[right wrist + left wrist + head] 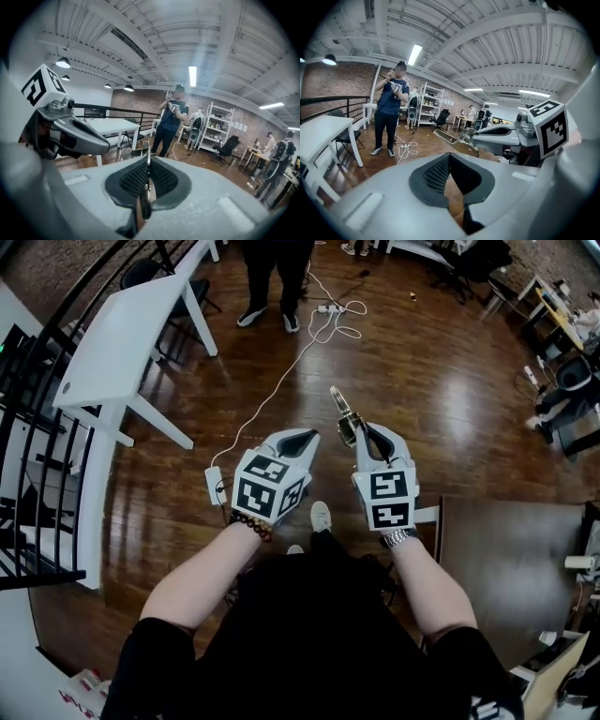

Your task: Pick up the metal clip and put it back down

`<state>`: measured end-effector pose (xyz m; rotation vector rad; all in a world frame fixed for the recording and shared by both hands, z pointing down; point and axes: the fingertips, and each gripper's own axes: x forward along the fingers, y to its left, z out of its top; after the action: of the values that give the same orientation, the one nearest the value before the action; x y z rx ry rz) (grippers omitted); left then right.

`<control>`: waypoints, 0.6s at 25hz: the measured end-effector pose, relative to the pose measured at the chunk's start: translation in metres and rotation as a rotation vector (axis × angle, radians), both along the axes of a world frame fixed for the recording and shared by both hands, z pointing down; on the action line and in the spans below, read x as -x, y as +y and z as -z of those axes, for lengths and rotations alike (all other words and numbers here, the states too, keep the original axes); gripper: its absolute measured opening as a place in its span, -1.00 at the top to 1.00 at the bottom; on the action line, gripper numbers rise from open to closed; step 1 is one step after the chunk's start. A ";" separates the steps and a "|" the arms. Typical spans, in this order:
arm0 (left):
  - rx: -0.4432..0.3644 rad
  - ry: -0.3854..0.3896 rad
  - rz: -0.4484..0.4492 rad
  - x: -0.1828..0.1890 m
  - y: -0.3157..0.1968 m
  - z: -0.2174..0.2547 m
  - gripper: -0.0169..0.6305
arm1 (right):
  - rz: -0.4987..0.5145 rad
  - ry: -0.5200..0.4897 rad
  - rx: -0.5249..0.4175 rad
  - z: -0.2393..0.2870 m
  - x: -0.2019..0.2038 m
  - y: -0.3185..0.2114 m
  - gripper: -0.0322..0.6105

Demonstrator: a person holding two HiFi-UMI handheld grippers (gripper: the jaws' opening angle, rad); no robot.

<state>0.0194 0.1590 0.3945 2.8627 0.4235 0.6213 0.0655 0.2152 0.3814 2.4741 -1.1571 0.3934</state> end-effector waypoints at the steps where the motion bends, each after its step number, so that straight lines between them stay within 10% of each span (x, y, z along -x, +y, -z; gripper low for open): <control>1: -0.002 0.000 0.025 -0.001 -0.010 0.001 0.90 | 0.026 -0.002 -0.002 0.000 -0.002 -0.012 0.91; 15: -0.016 -0.041 0.350 -0.019 -0.127 -0.009 0.90 | 0.352 -0.051 -0.031 -0.006 -0.036 -0.147 0.91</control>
<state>0.0382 0.0324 0.4030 2.8310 -0.0908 0.6150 0.1011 0.0686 0.3869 2.2333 -1.5932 0.3392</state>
